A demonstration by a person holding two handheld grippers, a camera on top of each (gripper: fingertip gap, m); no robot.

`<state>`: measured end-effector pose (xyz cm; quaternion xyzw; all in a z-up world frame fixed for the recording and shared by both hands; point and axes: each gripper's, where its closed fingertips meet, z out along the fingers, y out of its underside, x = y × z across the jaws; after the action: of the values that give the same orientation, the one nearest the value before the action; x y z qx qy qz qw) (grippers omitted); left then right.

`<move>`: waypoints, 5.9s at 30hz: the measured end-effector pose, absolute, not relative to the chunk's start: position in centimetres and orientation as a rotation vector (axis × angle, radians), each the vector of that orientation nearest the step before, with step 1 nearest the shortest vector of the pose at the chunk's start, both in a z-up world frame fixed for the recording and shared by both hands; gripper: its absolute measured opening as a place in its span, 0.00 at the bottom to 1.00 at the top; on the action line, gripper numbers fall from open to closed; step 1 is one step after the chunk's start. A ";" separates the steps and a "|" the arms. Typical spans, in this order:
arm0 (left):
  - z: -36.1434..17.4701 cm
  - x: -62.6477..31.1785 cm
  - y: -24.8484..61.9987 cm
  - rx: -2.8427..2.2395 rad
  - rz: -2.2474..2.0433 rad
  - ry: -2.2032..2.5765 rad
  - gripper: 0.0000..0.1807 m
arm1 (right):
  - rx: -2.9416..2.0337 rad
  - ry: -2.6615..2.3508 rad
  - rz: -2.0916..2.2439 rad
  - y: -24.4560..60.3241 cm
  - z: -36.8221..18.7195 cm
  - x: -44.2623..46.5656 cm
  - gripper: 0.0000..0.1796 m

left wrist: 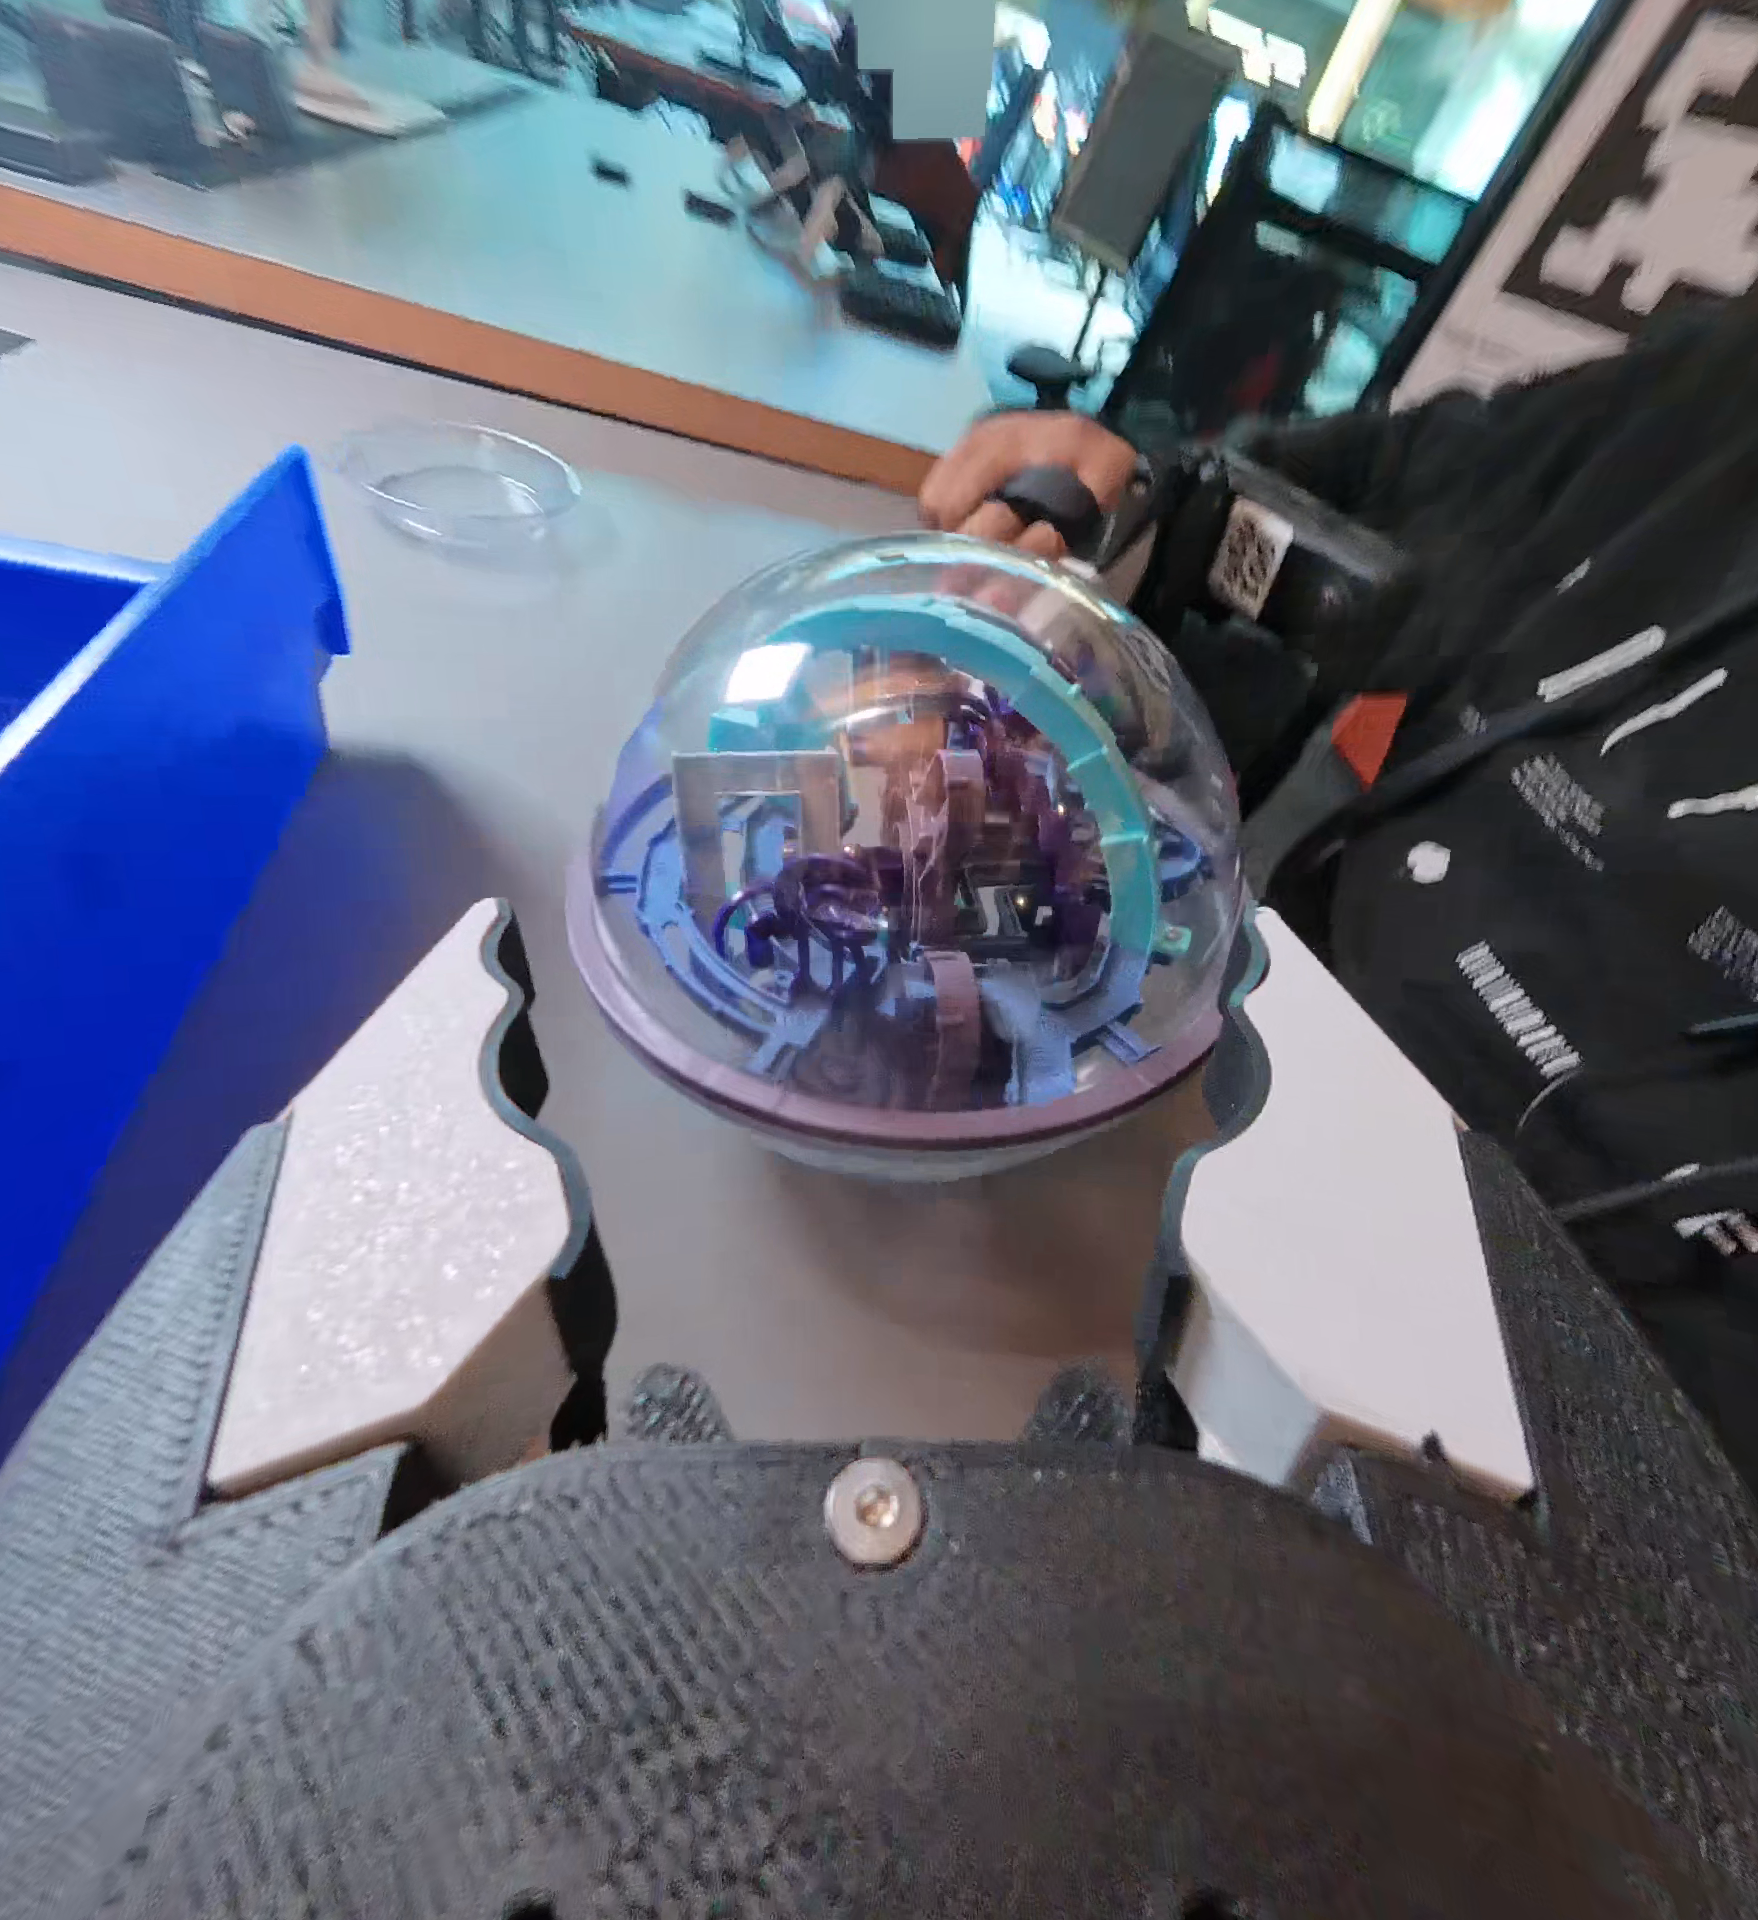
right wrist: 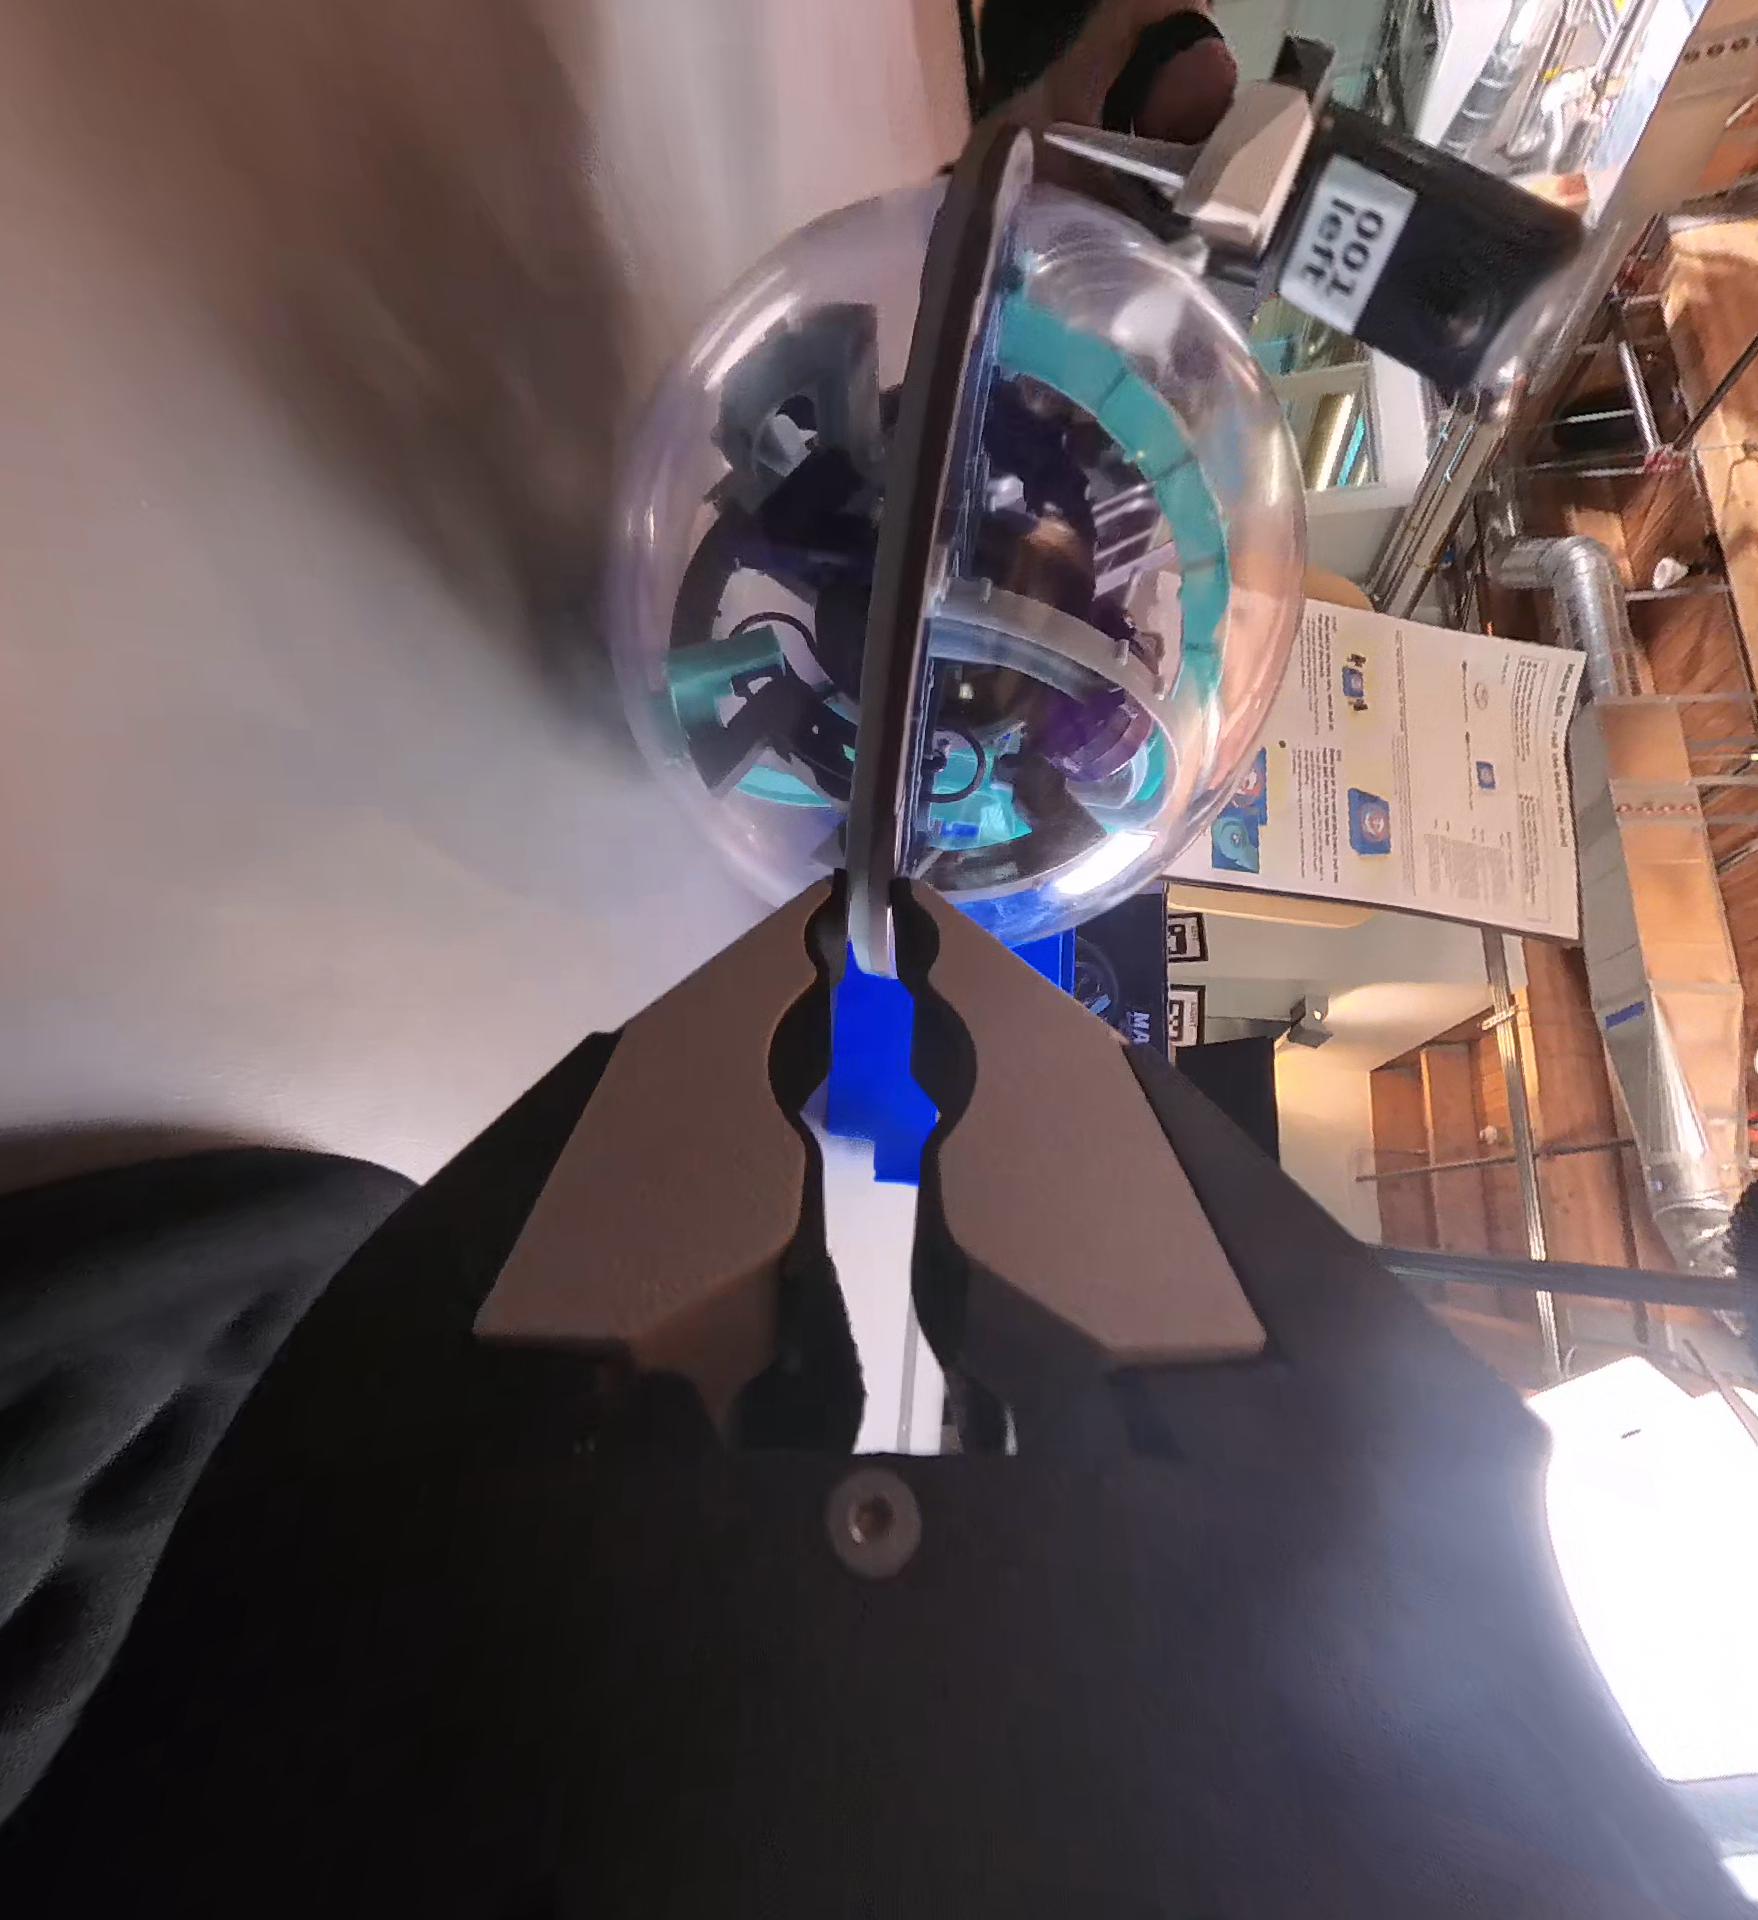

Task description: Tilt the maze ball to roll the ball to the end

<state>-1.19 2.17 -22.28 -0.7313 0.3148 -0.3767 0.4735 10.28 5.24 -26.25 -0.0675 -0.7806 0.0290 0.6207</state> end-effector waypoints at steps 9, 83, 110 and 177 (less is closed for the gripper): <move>-22.7 0.9 2.1 -1.787 -0.829 1.066 0.71 | -0.094 -1.870 0.079 6.2 -26.3 9.9 0.04; -24.6 -0.3 3.1 -1.846 -0.842 0.533 0.39 | -1.878 -1.494 1.493 9.3 -24.7 13.3 0.12; -23.3 -1.9 4.6 -1.792 -1.325 0.321 0.03 | -1.798 -1.566 1.501 11.3 -26.2 11.9 0.04; -28.3 -0.5 8.2 -1.984 -1.210 0.216 0.14 | -2.007 -1.279 1.628 13.6 -25.8 10.3 0.09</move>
<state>-0.51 8.22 -28.30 -0.7817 0.0853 -0.4769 0.3928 10.31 13.65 -25.82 -0.6903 -0.4400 0.5598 0.1288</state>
